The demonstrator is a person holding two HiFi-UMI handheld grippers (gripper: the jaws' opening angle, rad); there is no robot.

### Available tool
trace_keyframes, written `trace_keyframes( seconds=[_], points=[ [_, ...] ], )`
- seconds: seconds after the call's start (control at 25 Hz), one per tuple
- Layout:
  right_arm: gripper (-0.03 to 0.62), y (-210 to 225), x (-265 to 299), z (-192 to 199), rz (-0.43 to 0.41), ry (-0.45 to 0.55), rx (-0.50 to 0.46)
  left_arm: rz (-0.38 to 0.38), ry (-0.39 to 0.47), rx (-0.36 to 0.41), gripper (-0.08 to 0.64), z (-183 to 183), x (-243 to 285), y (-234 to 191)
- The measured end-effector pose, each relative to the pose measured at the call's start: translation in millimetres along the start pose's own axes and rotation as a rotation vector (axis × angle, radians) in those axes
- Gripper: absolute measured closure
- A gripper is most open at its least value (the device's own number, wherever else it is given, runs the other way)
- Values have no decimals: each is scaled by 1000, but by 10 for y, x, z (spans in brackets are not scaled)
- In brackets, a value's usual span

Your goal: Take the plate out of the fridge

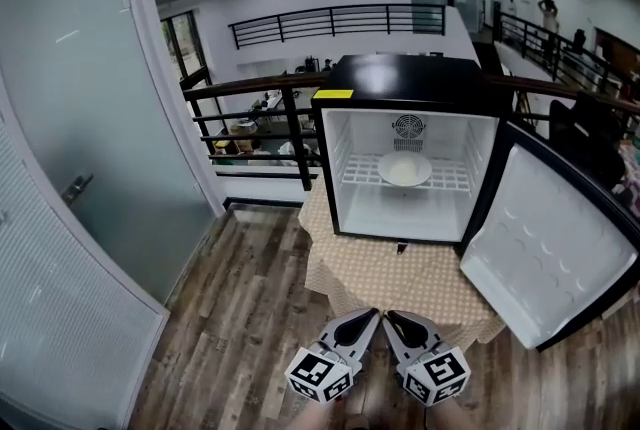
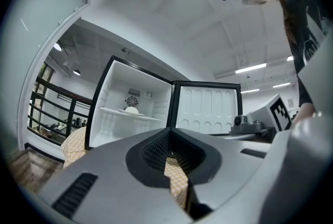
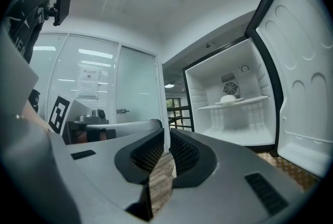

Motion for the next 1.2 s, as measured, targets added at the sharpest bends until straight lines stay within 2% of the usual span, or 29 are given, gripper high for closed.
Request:
trace_keyframes(
  seconds=[0.52, 0.76, 1.2],
  points=[
    [540, -9, 358, 167, 32, -27, -4, 9, -1, -53, 549, 49, -18, -409],
    [540, 82, 698, 212, 24, -5, -8, -13, 1, -37, 549, 43, 38, -706],
    [540, 534, 1303, 169, 54, 18, -31, 10, 8, -34, 549, 57, 538, -1270]
  ],
)
Point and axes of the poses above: the fingertips, and each gripper's own axes: x forward along the fingers, y to its right, z out of its underside, the point moved 2 cm from there along -x, backward along the fingers, and after that the axes turned 13 degrees about y, right-handed, at the moved point
